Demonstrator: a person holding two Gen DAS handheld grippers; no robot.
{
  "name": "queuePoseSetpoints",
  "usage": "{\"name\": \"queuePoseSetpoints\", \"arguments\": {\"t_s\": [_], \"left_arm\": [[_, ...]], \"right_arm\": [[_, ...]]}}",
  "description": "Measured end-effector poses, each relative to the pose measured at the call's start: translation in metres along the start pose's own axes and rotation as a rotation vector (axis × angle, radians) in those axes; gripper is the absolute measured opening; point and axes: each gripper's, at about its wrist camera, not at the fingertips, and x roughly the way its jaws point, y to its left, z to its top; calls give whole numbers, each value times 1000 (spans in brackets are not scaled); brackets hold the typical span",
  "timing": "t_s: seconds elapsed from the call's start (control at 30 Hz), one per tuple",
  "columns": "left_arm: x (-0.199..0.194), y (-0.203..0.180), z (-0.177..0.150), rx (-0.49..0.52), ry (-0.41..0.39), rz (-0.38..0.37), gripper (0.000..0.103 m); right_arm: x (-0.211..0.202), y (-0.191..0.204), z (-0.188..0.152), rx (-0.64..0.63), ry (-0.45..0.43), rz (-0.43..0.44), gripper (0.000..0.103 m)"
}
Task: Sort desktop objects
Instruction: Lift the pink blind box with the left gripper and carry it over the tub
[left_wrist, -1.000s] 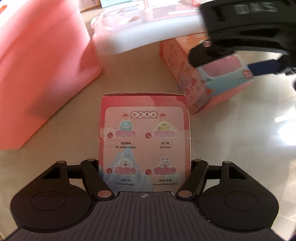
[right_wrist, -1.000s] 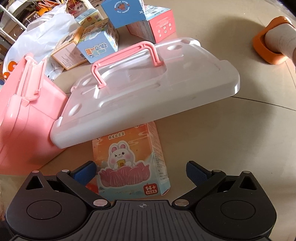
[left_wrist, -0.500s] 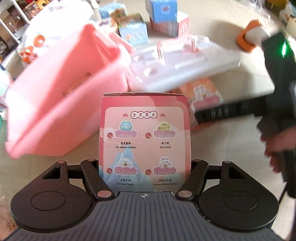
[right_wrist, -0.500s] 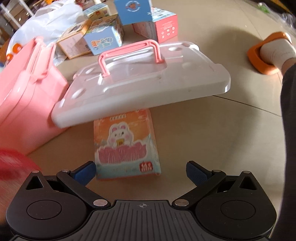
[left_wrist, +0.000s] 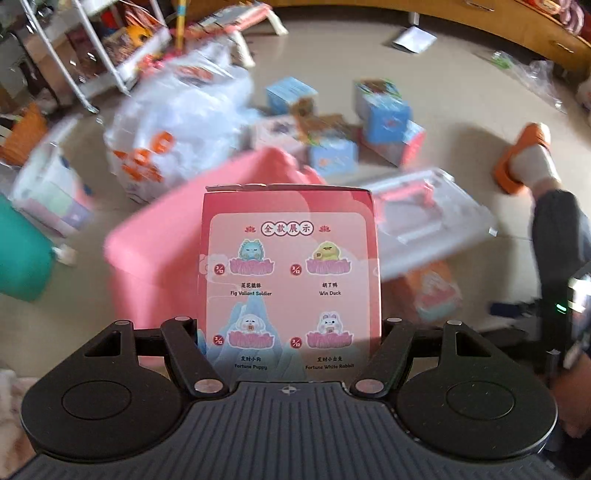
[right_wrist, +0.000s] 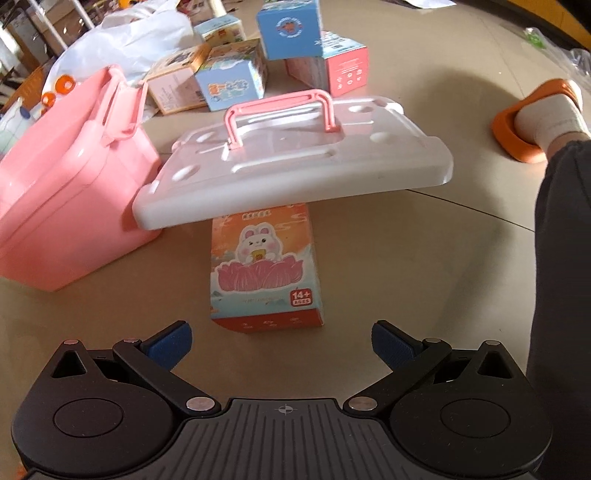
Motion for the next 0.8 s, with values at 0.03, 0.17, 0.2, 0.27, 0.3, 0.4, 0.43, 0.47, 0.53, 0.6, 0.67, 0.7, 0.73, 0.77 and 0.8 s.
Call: {"name": "queuePoseSetpoints", "arguments": {"t_s": [0.03,0.17,0.2,0.27,0.3,0.4,0.43,0.47,0.53,0.6,0.67,0.7,0.73,0.77,0.8], "left_arm": [[0,8,5,4,-5,28,71],[10,41,25,-8,-6,122,71],[14,48,28,-27,1,129,71],[27,63,34,-64,18,145,71],[36,70,37,-81,28,154,71],[64,88,41,-150,65,150,71],[75,91,41,-166,80,150,71],[87,94,41,-182,95,151,71],[108,95,42,-192,123,164,71],[125,96,41,-206,145,157,71],[141,96,41,-215,170,150,71],[148,95,40,-216,185,148,71],[154,96,39,-223,195,146,71],[160,96,38,-231,204,144,71],[166,97,37,-239,214,142,71]], "right_arm": [[-1,-1,0,8,-4,1,103],[1,-3,1,23,-2,2,103],[1,-3,2,25,-2,2,103],[3,-2,3,27,0,5,103],[3,-2,4,28,1,5,103],[3,0,7,22,-1,2,103],[3,0,8,18,2,-2,103],[3,-1,8,17,5,-6,103],[3,-2,9,25,5,-12,103],[3,-3,10,32,6,-17,103],[3,-3,11,30,8,-20,103],[4,-2,12,27,10,-21,103],[5,-1,12,25,13,-22,103],[6,0,13,22,15,-19,103],[6,2,14,18,15,-14,103]]}}
